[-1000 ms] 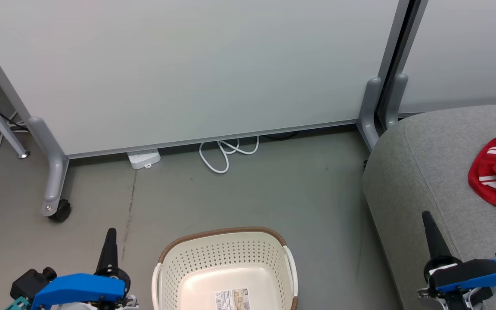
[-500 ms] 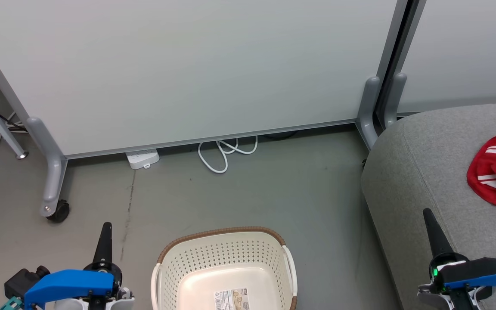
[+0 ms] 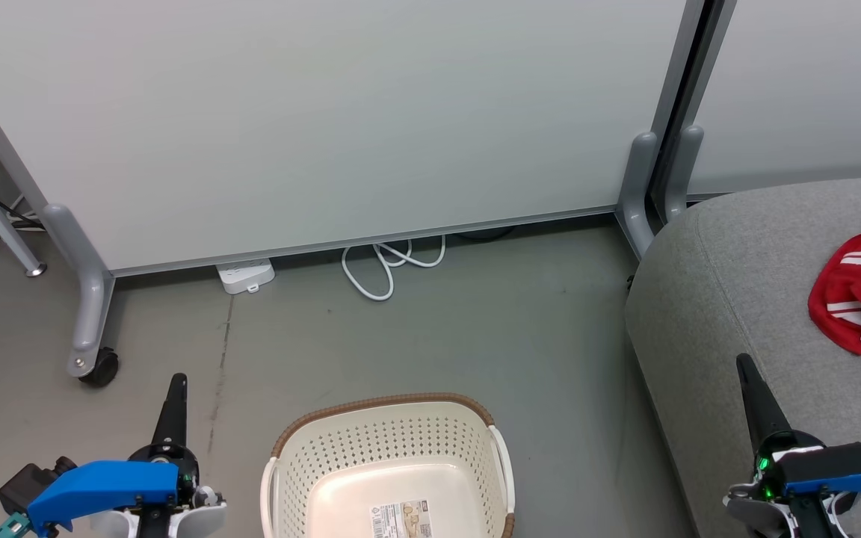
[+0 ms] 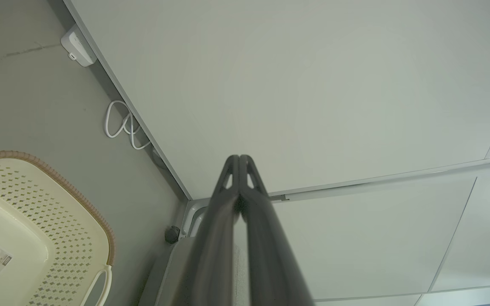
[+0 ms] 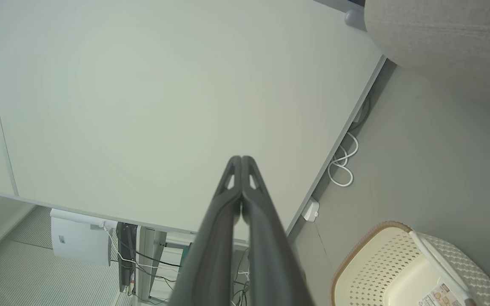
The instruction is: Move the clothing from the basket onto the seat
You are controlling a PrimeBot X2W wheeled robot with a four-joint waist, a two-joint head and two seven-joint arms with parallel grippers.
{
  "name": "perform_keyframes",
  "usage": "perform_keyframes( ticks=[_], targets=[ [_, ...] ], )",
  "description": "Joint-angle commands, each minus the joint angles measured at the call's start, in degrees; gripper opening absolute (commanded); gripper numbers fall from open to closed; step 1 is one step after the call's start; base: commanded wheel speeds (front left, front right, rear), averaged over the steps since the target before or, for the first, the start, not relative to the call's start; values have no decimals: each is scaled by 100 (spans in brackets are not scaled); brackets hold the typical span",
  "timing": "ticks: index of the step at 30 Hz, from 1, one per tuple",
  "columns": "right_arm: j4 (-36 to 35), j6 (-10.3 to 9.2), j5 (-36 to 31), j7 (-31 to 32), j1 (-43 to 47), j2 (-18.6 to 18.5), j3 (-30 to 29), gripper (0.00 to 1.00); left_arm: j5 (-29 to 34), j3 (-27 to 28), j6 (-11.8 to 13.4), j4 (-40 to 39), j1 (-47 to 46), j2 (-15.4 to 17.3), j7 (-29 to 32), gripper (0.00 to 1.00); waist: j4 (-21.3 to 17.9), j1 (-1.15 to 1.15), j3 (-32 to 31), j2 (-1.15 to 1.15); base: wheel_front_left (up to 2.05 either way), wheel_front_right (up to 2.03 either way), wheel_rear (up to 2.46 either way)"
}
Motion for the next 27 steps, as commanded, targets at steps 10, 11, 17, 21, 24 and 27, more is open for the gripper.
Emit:
perform_keyframes(
  ticks=[10, 11, 17, 21, 24, 27],
  targets=[
    [-73, 3, 614, 109, -110, -26, -25, 0, -473, 141, -8, -134, -134, -18, 148, 0, -16, 0, 4, 0, 0, 0, 0],
    [-74, 3, 662, 115, -111, -26, -25, 0, -510, 150, -8, -141, -136, -20, 163, 0, -18, 0, 5, 0, 0, 0, 0],
    [-80, 4, 938, 156, -117, -25, -29, 0, -729, 210, -9, -182, -154, -34, 229, 0, -27, 0, 7, 0, 0, 0, 0],
    [-87, 4, 1123, 185, -126, -25, -32, 0, -872, 247, -9, -205, -150, -43, 274, 0, -33, 0, 9, 0, 0, 0, 0],
    [-93, 4, 1291, 212, -135, -26, -35, 0, -1007, 278, -9, -233, -156, -48, 313, 0, -39, 0, 11, 0, 0, 0, 0],
    [-97, 4, 1422, 232, -141, -26, -36, 0, -1106, 295, -10, -254, -166, -52, 346, 0, -44, 0, 12, 0, 0, 0, 0]
  ],
)
